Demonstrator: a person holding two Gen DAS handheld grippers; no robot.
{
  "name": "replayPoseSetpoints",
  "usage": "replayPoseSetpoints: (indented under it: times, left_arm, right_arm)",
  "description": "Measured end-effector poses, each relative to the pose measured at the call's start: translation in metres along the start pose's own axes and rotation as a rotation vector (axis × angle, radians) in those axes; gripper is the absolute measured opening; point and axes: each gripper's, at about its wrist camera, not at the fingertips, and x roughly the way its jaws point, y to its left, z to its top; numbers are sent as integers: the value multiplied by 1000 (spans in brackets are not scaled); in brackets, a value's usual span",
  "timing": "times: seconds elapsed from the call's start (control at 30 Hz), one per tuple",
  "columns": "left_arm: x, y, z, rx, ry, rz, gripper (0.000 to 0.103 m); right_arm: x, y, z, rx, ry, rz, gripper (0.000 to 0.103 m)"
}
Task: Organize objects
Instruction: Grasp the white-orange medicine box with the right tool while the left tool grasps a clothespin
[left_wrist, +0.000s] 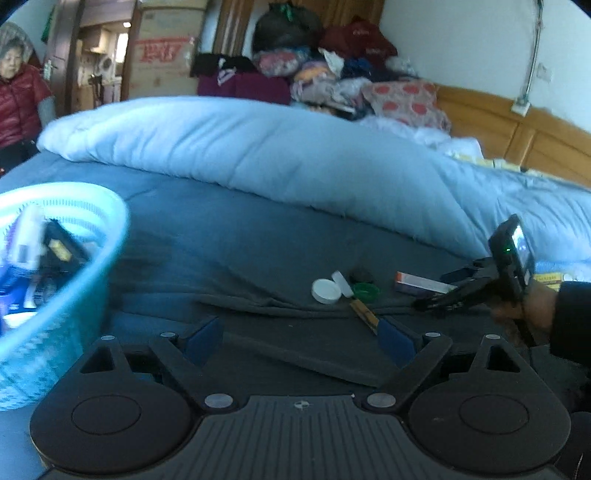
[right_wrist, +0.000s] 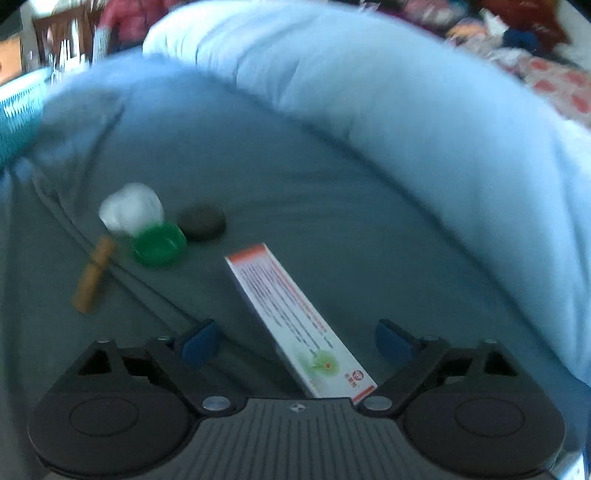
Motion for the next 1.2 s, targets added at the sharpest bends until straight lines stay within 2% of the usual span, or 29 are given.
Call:
replayPoseSetpoints:
  times: [0.03,0.07,0.1,0.17,0.23,0.33,0.43,0.5,0.57,0.67,0.73,0.8,0.83,0.87,0.93,1.0,1.1,1.2]
  left_arm:
    - [9,-5,1,2,10,-12,91]
    - [17,-9,5,5,18,-20,90]
    - [25,-15,5,11,29,-29,89]
    - [44,-29,8,27,41,-47,87]
    - [65,-42,8,49,44,-63,83]
    - [104,-57,10,35,64,-68,73]
    - [146,-68,3,18,115,-51,66]
    - [172,-74,-6,20,152,-15,53]
    - [188,-78,-12,0,163,2,53]
    - [196,-88,-17,31,133,42,52]
    - [200,-93,-18,51,119,61,52]
    - [200,-97,-19,54,115,72,48]
    - [199,-98,-19,52,115,70,46]
    - [199,-99,-19,52,114,65,42]
    - [197,-100,-16,53,111,60,35]
    - [200,-103,-12,55,108,73,12]
    - [191,-101,-9,32,95,80,12]
    - [164,-100,1,42,56,85,12]
  right_arm:
    - [-1,-3,-3,25,-8,22,86]
    - [-5,-5,-5,61,-17,47,70]
    - [-11,-5,-10,96,-30,56,44]
    - [-30,-2,-20,180,-60,66,33]
    - [-54,-2,-35,311,-119,122,33]
    - [-86,12,-62,424,-165,102,33]
    - [-98,28,-94,428,-162,8,36]
    - [-94,33,-108,403,-142,5,43]
    - [-95,33,-110,384,-163,14,45]
    - [-92,31,-103,343,-198,4,55]
    - [-81,29,-99,353,-190,21,53]
    - [-75,27,-101,364,-170,29,43]
    - [-72,30,-101,360,-170,26,42]
    - [-73,32,-102,353,-172,23,37]
    - [-72,36,-101,342,-177,20,36]
    - [-72,36,-102,342,-187,16,32]
    - [-79,33,-105,359,-218,36,32]
    - [-91,35,-101,360,-259,57,32]
